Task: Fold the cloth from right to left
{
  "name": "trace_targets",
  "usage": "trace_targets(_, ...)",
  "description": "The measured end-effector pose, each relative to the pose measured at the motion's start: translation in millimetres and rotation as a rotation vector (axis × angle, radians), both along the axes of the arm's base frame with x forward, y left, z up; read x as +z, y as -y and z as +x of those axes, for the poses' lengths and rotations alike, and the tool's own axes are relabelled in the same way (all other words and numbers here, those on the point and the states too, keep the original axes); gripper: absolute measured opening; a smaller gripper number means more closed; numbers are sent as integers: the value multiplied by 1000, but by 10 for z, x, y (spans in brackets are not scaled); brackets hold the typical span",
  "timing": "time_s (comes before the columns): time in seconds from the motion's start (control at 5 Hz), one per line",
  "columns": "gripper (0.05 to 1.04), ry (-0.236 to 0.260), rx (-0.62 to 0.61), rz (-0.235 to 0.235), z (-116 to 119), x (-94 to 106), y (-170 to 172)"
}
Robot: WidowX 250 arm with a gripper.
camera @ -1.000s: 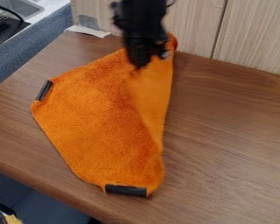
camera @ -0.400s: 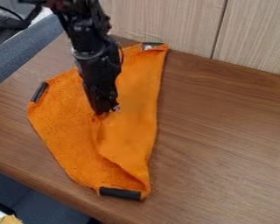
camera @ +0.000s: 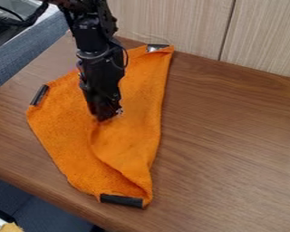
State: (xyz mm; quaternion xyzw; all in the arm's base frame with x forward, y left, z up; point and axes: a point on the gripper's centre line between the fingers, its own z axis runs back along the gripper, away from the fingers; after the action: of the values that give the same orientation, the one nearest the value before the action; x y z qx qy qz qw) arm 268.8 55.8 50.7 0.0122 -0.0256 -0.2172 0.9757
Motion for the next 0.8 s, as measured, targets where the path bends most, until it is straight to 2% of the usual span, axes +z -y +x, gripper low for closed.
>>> trace_targets(0.2,790,26,-5,2,41,118,15)
trace_targets(0.4,999,49,-34,-4,84,263,97)
trace_targets(0.6,1003,67,-61,-6,120,395,164)
trace_targets(0.8,1000,112,-78,7,145,662,221)
